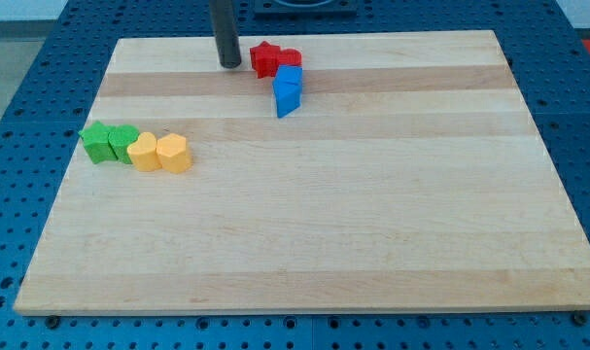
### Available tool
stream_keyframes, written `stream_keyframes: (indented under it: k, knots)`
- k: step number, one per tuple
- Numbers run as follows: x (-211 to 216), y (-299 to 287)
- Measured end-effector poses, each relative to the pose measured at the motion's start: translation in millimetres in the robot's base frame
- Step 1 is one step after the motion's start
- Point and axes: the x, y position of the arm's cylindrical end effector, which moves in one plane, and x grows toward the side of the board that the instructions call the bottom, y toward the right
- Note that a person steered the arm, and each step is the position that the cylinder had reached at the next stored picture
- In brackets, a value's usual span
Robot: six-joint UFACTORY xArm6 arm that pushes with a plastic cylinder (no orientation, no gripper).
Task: Push the red star left to the blue cube
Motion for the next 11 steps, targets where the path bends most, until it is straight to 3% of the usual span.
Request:
stream_keyframes:
  k: [2,3,5,7,9,11]
  knots:
    - [-58,7]
    - [-61,58]
    - [-43,50]
    - [3,20]
    - [-45,30]
    - [-32,56]
